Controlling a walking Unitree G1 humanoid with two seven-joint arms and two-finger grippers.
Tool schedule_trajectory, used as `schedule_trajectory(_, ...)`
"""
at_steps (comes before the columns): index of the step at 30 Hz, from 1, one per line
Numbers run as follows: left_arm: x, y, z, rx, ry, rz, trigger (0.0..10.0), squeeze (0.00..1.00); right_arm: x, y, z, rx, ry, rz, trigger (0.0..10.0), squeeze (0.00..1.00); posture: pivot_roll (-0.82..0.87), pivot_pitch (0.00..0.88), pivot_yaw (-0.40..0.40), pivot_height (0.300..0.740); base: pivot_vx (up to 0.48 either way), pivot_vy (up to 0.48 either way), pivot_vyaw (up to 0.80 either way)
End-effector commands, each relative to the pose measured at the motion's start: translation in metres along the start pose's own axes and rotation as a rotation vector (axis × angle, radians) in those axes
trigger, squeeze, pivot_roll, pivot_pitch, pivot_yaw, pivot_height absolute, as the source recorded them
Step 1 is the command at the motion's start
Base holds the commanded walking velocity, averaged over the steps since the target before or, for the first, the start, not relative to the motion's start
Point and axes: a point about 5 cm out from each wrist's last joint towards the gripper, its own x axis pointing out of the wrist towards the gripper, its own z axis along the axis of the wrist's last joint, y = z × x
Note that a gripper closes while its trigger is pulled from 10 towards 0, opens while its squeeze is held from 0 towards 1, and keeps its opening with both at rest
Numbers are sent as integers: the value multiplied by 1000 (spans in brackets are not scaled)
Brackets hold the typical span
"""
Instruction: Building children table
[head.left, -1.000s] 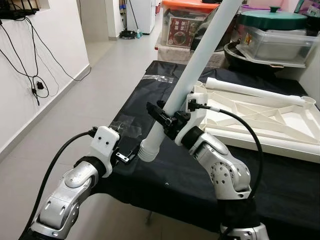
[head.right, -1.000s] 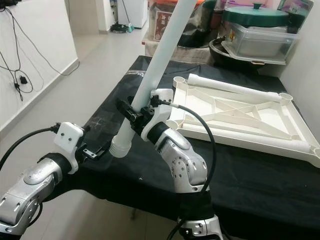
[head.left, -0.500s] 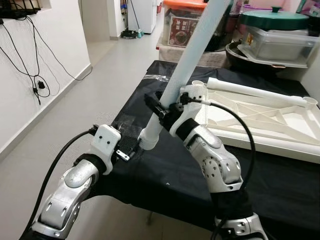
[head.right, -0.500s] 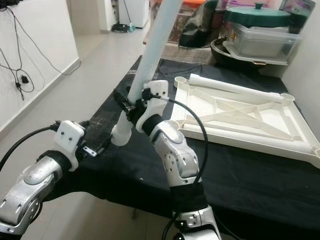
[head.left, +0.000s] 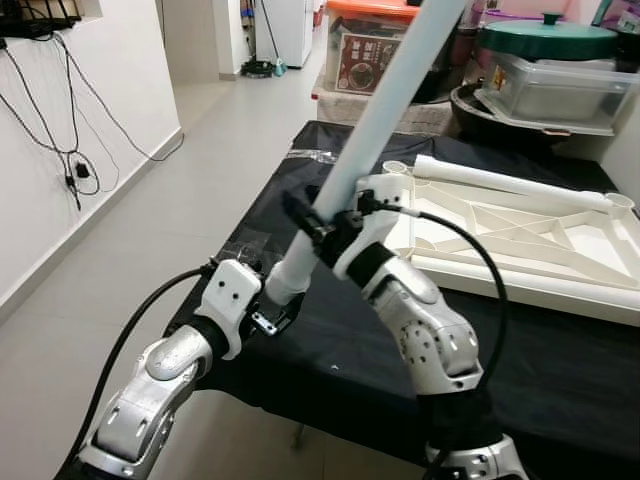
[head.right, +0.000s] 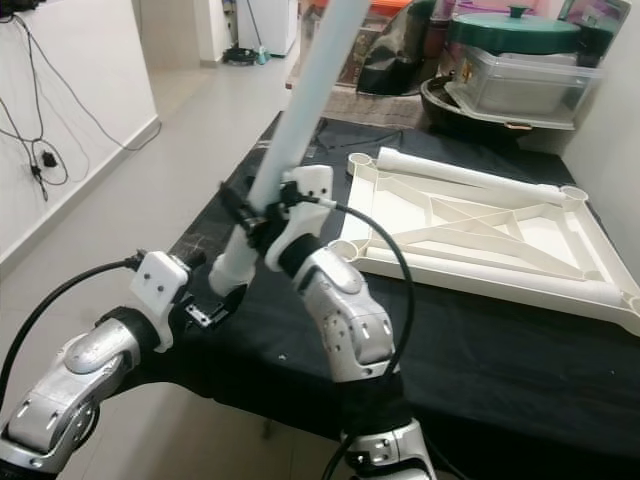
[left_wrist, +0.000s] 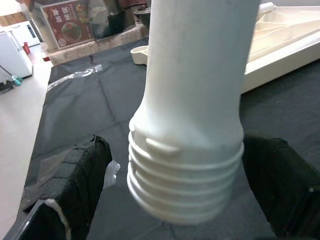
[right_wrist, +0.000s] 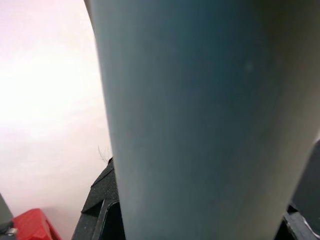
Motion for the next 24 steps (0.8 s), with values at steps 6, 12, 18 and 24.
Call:
schedule_trajectory(6,4,-10,-5,-29,9,-51,10000,0,-3,14,-3,9,8,69,0,0,61,26,-61,740,0,0,0)
schedule_trajectory(12,11,-20,-5,-53,-3,-99,5882,0,-5,25,-9,24,24,111,0,0,60,23,-59,740,0,0,0)
schedule_trajectory(18,13,-24,-4,-59,-20,-121,0,0,-6,28,-11,23,29,119,0,0,58,22,-57,740,0,0,0)
schedule_trajectory(24,8,-27,-11,-73,13,-155,10000,0,-8,25,-12,6,43,124,10000,0,63,29,-57,740,0,0,0)
